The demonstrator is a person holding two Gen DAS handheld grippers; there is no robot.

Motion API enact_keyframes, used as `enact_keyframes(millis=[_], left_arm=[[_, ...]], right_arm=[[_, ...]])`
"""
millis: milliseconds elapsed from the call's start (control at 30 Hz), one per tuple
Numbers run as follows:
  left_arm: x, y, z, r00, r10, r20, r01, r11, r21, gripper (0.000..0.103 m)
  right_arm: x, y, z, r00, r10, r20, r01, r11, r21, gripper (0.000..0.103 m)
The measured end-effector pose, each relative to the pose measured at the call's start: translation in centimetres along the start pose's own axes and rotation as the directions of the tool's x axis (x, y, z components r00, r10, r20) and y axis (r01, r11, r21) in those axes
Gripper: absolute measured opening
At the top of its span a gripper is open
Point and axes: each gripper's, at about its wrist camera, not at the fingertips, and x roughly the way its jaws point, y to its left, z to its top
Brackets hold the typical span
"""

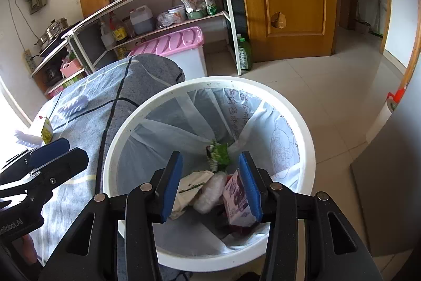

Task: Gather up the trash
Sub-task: 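Open both grippers over the bin to drop the bags, then move both tools back over the table toward the chocolate wrappers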

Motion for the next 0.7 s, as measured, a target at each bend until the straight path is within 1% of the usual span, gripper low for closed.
enact_keyframes(millis=[133, 333, 433, 567, 700], left_arm=[[-1.4, 1.3, -0.3, 1.000, 0.006, 0.021, -0.005, 1.000, -0.026, 0.065], [-3.2, 3.5, -1.1, 0.998, 0.038, 0.046, -0.036, 0.998, -0.060, 0.065], [-4.2, 4.6, -1.5, 0.996, 0.069, 0.061, -0.065, 0.996, -0.067, 0.065], [-5.2, 6.2, -2.0, 0.994, 0.088, 0.069, -0.081, 0.992, -0.095, 0.065], [-6.2, 7.5, -2.6, 0.989, 0.122, 0.082, -0.112, 0.987, -0.115, 0.065]], right_arm=[[-0.5, 1.2, -0.1, 1.000, 0.010, 0.009, -0.010, 1.000, -0.007, 0.046], [-1.0, 3.4, -0.3, 0.999, 0.040, 0.022, -0.039, 0.999, -0.029, 0.046], [-1.3, 4.6, -0.4, 0.998, 0.057, 0.030, -0.056, 0.998, -0.040, 0.046], [-1.5, 6.4, -0.6, 0.997, 0.076, 0.031, -0.074, 0.995, -0.064, 0.046], [-1.6, 8.1, -0.8, 0.995, 0.095, 0.032, -0.092, 0.992, -0.087, 0.046]])
